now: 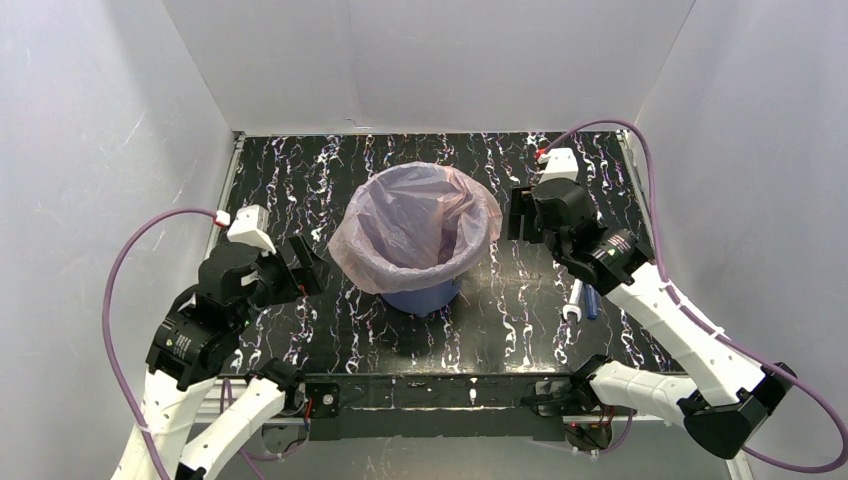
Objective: Put the trash bags into the trash bin
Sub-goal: Adjust the trash bag in the trash bin.
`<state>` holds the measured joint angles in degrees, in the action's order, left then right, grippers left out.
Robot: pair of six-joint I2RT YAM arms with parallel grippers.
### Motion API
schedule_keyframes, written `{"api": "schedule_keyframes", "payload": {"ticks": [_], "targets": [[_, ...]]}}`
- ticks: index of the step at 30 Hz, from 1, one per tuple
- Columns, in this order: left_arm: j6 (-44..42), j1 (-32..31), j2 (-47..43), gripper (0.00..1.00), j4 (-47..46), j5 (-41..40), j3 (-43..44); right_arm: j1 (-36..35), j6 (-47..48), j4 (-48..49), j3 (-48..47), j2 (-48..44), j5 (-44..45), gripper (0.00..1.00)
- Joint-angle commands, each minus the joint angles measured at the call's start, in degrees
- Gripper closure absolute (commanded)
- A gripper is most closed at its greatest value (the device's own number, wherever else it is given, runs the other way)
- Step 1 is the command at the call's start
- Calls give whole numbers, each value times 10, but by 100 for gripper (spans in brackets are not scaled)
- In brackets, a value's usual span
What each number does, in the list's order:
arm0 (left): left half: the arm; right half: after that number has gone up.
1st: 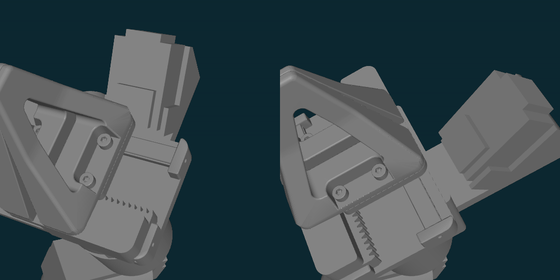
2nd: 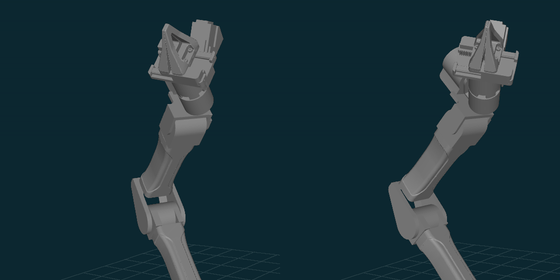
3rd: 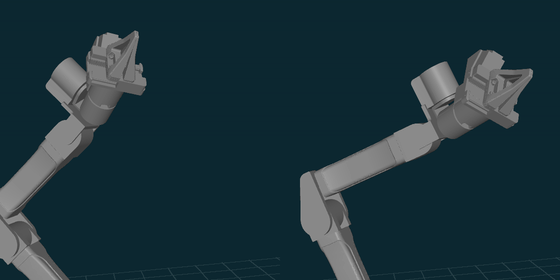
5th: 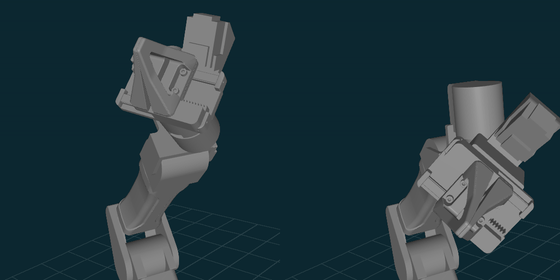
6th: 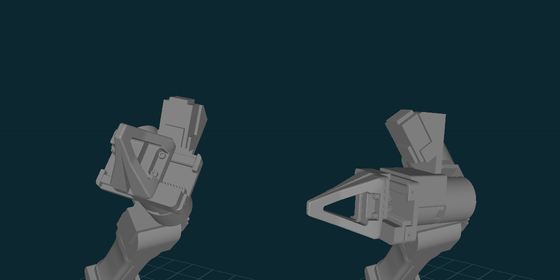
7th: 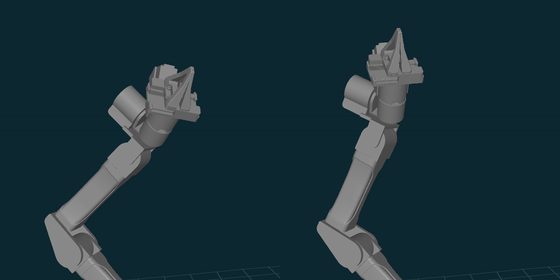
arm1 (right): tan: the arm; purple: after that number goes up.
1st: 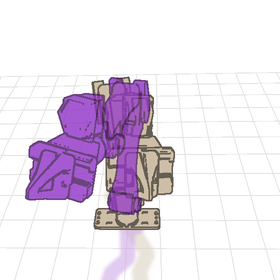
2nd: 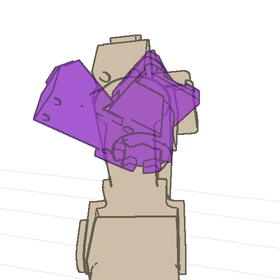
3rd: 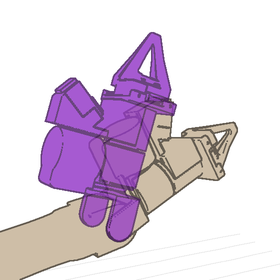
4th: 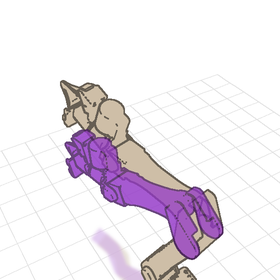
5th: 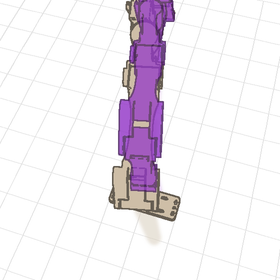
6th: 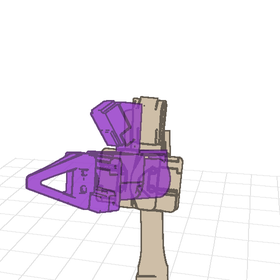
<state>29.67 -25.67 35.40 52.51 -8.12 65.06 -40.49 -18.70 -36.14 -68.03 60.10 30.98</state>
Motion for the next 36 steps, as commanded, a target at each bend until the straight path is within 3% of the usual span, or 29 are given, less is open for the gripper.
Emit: {"api": "schedule_keyframes", "payload": {"ticks": [1, 10, 19, 36], "targets": [[33, 1, -18, 2, 11, 16, -15, 10, -17, -12, 6, -2, -5, 26], [60, 2, 3, 11, -45, 130, -85, 11, -43, 25, 43, -21, -160, 43], [78, 2, 16, 34, -105, 161, -143, 10, -120, 88, 96, 6, -347, 49], [19, 14, 141, 62, -193, 60, -146, -22, -140, 116, 128, 3, -412, 47]]}}
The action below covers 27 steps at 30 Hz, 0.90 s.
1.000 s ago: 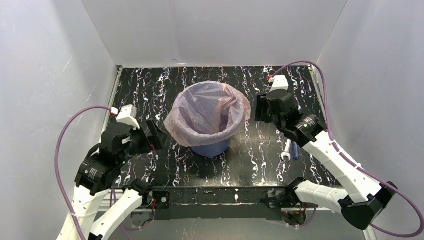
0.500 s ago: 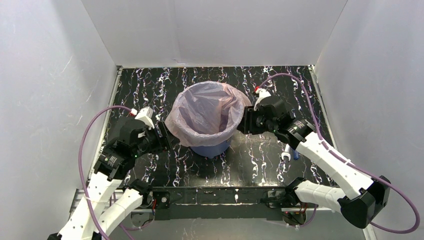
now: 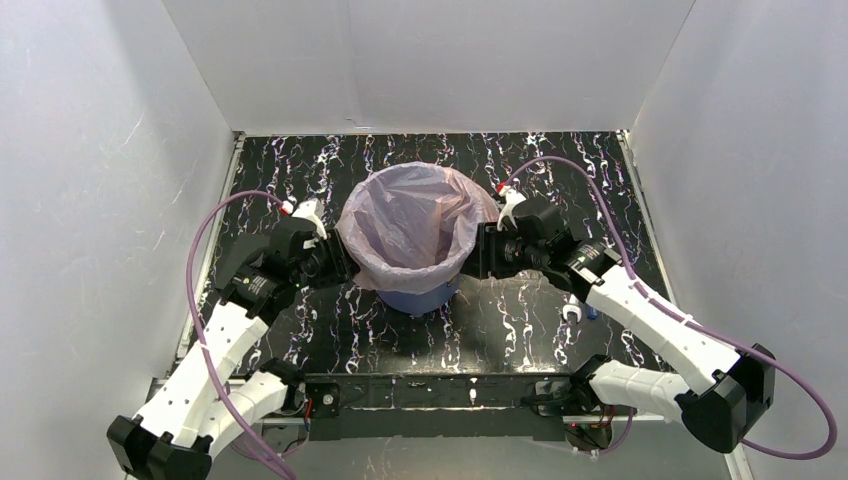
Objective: Put the trash bags into the trash bin
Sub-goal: Adjust the trash bag in the trash bin.
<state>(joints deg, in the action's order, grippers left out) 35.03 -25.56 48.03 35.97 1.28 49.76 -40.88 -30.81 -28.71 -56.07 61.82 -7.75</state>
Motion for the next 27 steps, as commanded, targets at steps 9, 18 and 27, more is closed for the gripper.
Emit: {"api": "schedule_keyframes", "payload": {"ticks": [9, 18, 27], "targets": [[-53, 58, 15, 66, -25, -3, 0, -32, -8, -18, 24, -97, 146, 37], [-9, 59, -38, 43, -23, 55, -25, -32, 0, -50, -5, -124, 279, 36], [43, 60, -82, 34, -29, 32, -60, 36, -33, -11, -37, -46, 183, 36]]}}
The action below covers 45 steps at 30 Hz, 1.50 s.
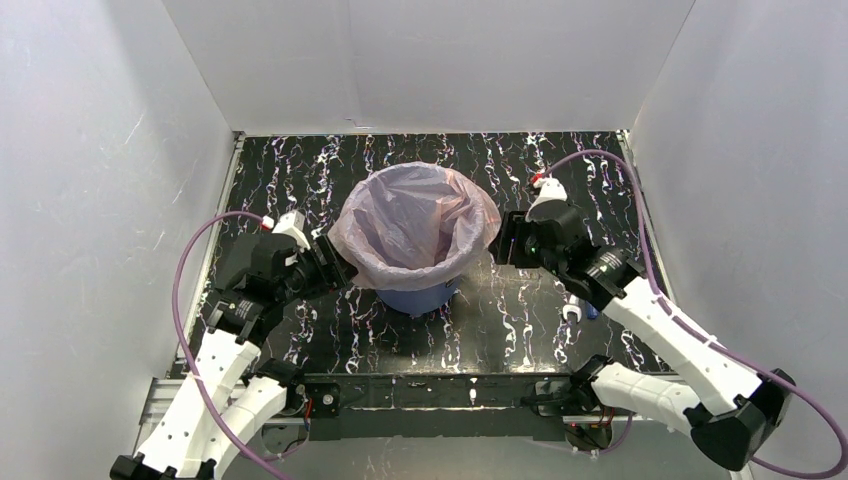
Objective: Put the trash bags into the trash bin
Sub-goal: Adjust the trash bag in the trash bin.
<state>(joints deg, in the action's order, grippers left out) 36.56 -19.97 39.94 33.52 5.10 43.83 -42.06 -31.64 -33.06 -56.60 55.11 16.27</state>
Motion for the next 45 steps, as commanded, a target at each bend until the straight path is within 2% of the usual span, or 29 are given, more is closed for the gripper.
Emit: {"api": "schedule_keyframes", "payload": {"ticks": [1, 7, 11, 14, 18, 22, 24, 27, 39, 45], "targets": [[30, 3, 4, 34, -5, -3, 2, 74, -34, 39, -32, 29, -90, 36], [70, 3, 1, 39, -47, 4, -32, 191, -99, 160, 25, 43, -300, 36], [98, 4, 7, 45, -105, 15, -70, 199, -165, 236, 53, 69, -353, 35], [107, 3, 27, 50, -143, 27, -83, 199, -182, 251, 59, 90, -357, 36], [95, 3, 55, 71, -165, 25, -80, 200, -238, 321, 95, 111, -403, 55], [65, 5, 74, 88, -158, 19, -58, 197, -246, 323, 114, 107, -406, 75], [50, 6, 81, 94, -147, 14, -47, 196, -250, 323, 131, 91, -399, 89], [33, 12, 89, 100, -140, 16, -37, 188, -255, 325, 156, 67, -395, 99], [-49, 70, 132, 100, -99, 64, 13, 97, -306, 303, 236, -34, -325, 99], [-65, 94, 168, 100, -100, 98, 32, 86, -279, 264, 219, -62, -298, 99]]}}
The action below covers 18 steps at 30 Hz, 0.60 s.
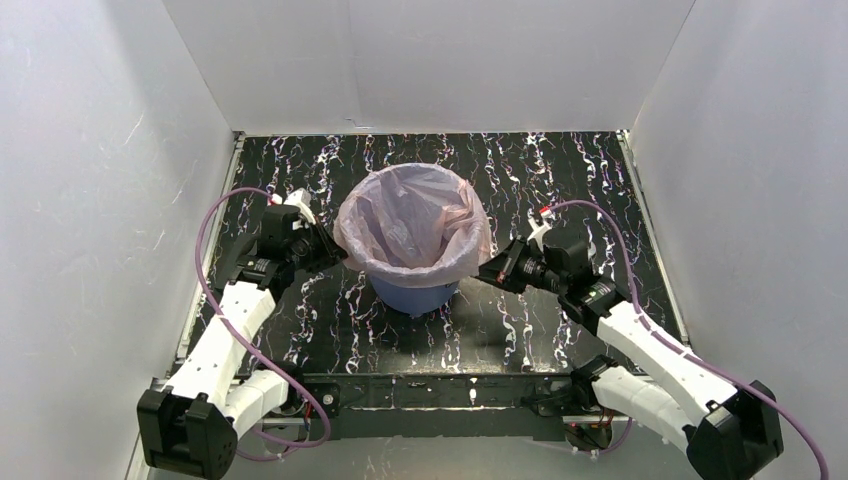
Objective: Put the trash bags into the trash bin
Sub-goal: Adjust the trash bag in the trash bin.
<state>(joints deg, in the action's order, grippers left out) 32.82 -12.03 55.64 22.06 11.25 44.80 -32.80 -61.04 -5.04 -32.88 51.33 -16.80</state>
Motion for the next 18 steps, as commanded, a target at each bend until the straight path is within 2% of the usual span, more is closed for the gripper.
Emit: {"api": "schedule_keyframes", "payload": {"ticks": [1, 2, 4, 6, 10, 14, 18], "targets": [[-28, 17, 14, 100, 17, 40, 26, -7, 29, -40, -29, -32, 48, 92], [-28, 20, 13, 100, 17, 44, 29, -7, 47, -79, -40, -43, 67, 82], [-26, 20, 7, 100, 3, 59, 24, -7, 78, -95, -47, -72, 95, 69], [-28, 21, 6, 100, 11, 58, 29, -7, 92, -81, -40, -99, 98, 60], [-31, 22, 5, 100, 19, 60, 34, -7, 69, -78, -39, -126, 96, 55], [-31, 22, 3, 100, 20, 61, 35, -7, -22, 13, 0, -137, 36, 52], [-30, 22, 1, 100, 24, 64, 37, -7, -78, 96, 35, -154, 18, 46]]}}
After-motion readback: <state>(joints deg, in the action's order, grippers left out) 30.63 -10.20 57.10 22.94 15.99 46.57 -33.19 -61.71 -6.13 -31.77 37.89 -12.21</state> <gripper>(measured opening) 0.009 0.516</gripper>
